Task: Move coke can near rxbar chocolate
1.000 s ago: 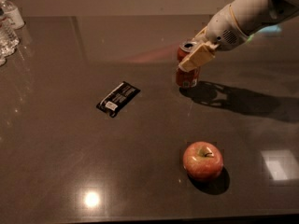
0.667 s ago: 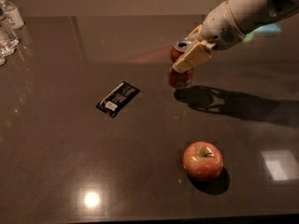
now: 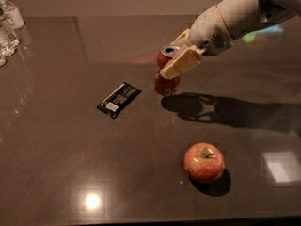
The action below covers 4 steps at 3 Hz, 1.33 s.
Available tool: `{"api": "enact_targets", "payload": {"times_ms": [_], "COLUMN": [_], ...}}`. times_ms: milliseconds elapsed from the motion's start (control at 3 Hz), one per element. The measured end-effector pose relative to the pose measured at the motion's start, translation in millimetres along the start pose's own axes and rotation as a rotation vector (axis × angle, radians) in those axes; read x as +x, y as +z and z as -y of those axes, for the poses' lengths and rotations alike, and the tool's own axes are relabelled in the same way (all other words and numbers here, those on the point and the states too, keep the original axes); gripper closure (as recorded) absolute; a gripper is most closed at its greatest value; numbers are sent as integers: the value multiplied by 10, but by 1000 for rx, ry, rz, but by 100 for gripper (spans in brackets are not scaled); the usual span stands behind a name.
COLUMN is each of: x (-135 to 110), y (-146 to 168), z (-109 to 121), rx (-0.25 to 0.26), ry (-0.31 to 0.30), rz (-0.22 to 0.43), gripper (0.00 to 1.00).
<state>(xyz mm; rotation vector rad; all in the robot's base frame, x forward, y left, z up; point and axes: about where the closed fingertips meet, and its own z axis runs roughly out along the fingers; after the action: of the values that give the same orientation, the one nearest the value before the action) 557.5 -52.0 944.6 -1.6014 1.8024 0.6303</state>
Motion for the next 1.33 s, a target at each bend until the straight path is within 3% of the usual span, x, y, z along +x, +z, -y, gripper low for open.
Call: {"api": "enact_targets", "payload": {"times_ms": [667, 1333], "x": [-112, -181], "y": [289, 555], "z": [-175, -178], "rx": [-57, -96], "ry": [-28, -67], "rz": [12, -8], "gripper": [100, 100]}}
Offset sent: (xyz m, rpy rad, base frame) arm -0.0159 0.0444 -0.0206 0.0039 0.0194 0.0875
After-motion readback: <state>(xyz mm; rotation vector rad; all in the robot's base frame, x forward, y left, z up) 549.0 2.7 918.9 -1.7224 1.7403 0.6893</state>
